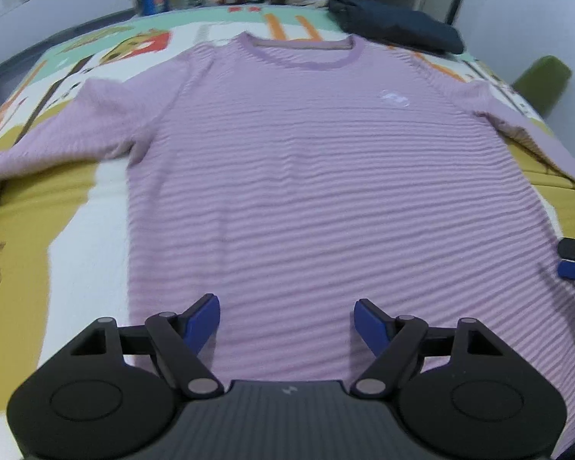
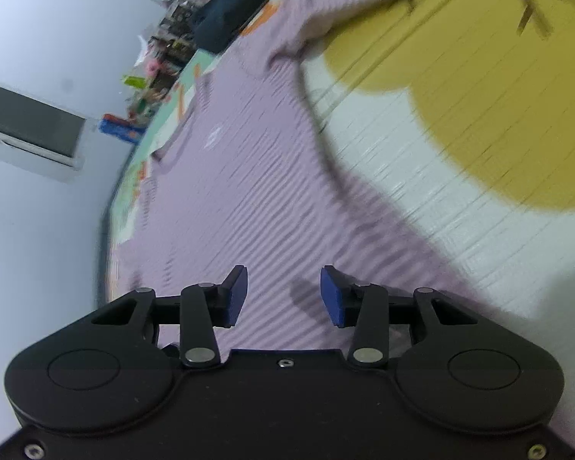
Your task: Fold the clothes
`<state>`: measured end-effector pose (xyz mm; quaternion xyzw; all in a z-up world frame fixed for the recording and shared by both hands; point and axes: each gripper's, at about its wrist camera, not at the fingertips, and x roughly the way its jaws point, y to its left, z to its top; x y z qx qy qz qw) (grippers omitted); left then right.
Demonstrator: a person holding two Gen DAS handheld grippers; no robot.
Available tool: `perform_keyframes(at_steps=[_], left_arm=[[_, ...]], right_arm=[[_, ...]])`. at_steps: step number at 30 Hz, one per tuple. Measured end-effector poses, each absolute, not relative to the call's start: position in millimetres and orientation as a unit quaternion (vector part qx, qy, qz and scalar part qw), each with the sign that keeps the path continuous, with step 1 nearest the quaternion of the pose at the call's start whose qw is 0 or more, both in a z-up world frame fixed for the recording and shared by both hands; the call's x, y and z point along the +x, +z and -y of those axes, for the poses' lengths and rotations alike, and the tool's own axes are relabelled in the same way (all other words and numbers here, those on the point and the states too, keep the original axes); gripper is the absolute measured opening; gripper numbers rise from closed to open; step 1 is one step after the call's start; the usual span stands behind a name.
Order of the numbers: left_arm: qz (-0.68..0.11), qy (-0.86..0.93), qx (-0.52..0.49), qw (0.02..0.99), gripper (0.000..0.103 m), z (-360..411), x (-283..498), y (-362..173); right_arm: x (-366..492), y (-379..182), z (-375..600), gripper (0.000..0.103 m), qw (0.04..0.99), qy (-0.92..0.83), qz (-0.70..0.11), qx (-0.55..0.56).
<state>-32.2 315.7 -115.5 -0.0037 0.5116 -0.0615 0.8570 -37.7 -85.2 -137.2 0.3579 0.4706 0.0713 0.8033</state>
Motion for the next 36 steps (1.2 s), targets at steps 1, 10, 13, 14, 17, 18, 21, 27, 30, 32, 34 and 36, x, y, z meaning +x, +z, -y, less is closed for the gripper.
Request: perform_keyframes(at_steps=[1,10,13,14,17,18,21,27,30,32,34,36], left_arm=[[-0.514,-0.048,-0.009,0.856,0.08,-315.7,-36.9,-114.6],[-0.538,0.039,-0.055,0.84,0.08,-300.0,-82.4,-109.8],[-0.543,0.047,-0.069,0.835,0.08,-296.7,-99.4,-107.7],[-0.545,0.05,-0.072,0.834,0.08,-295.5,-105.6,-106.9],[-0.556,0.061,-0.08,0.825,0.081,-292.5,-124.5,-106.3],[-0.56,0.065,-0.081,0.822,0.081,-291.2,-131.4,-106.2],[-0.568,0.062,-0.076,0.817,0.081,-282.7,-149.9,-103.6],[-0.564,0.028,-0.058,0.823,0.081,-258.2,-181.7,-91.9],[-0.559,0.011,-0.043,0.828,0.081,-244.2,-195.0,-84.8],[-0.556,0.001,-0.036,0.83,0.081,-236.9,-202.6,-81.0],[-0.559,-0.008,-0.03,0.829,0.081,-230.8,-207.9,-79.8],[-0.56,-0.016,-0.024,0.828,0.081,-225.8,-210.8,-79.3]], right_arm=[[-38.4,-131.4,85.7,0.041,0.817,0.059,-0.473,0.325],[-70.4,-84.2,28.7,0.047,0.851,0.119,-0.488,0.15],[-88.4,-81.4,10.1,0.053,0.85,0.137,-0.492,0.13],[-96.3,-80.9,6.8,0.057,0.85,0.138,-0.492,0.127],[-122.4,-75.5,2.5,0.072,0.854,0.131,-0.491,0.108],[-130.7,-73.4,1.5,0.073,0.856,0.128,-0.491,0.098],[-151.0,-66.5,1.9,0.079,0.861,0.124,-0.487,0.076],[-181.0,-46.9,10.1,0.084,0.871,0.128,-0.47,0.055],[-192.9,-37.6,11.9,0.085,0.874,0.13,-0.466,0.048],[-200.3,-33.8,12.2,0.085,0.874,0.128,-0.467,0.043],[-208.0,-31.3,13.1,0.087,0.874,0.125,-0.468,0.037],[-214.3,-30.6,15.0,0.09,0.874,0.122,-0.47,0.032]])
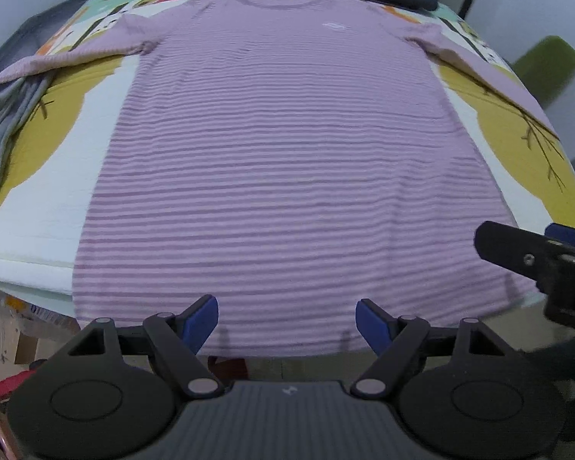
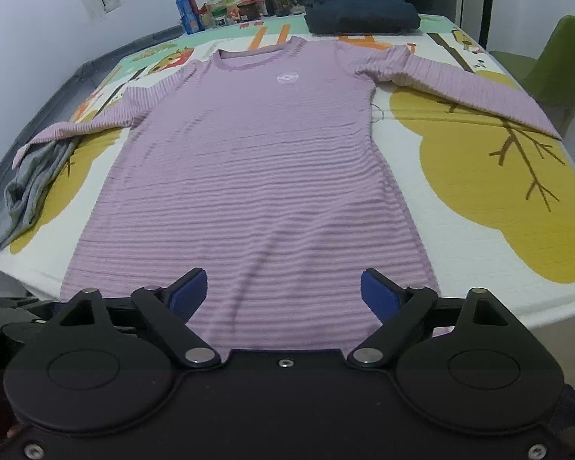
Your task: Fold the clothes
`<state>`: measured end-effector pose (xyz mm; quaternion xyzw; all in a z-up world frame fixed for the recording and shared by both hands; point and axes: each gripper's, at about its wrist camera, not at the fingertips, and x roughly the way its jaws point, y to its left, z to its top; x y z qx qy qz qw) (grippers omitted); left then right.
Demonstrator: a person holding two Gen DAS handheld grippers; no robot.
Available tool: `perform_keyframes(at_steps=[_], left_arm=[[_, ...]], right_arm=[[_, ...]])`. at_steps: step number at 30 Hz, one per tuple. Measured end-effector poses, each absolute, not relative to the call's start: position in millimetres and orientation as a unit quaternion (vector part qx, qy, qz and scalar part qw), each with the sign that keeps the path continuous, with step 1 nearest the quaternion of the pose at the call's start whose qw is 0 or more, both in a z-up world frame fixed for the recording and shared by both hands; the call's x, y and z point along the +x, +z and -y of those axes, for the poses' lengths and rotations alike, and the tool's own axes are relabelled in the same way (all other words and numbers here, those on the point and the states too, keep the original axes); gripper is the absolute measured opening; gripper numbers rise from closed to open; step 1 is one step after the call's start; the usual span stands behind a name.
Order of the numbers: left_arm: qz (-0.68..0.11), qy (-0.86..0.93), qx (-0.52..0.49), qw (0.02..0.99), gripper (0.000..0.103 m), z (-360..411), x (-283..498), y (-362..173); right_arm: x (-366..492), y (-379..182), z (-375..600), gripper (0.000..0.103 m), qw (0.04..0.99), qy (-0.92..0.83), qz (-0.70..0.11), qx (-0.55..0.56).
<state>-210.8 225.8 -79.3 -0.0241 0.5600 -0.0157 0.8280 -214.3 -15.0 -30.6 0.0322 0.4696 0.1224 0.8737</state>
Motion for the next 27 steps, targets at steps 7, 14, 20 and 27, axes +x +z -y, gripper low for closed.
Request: perform_keyframes(at_steps=[7,14,20,27], left_arm=[[-0.56,-0.028,-0.016,0.828,0.081,-216.0,-213.0,-78.3],[-0.56,-0.033,-0.012,0.828,0.081,-211.8,-207.0,-76.5],[-0.559,-0.04,-0.006,0.828,0.081,-208.1,-199.6,-74.6],[-0.558,-0.051,0.003,0.829,0.081,-204.9,-186.6,-74.8]], right_arm=[[-224.0,-29.6,23.7,0.09,0.873,0.121,-0.473,0.028],[-225.1,-26.7,28.5,0.09,0.874,0.121,-0.469,0.028],[-219.5,-23.9,30.6,0.09,0.876,0.117,-0.467,0.032],[-208.2,-22.8,31.5,0.091,0.878,0.105,-0.466,0.04]])
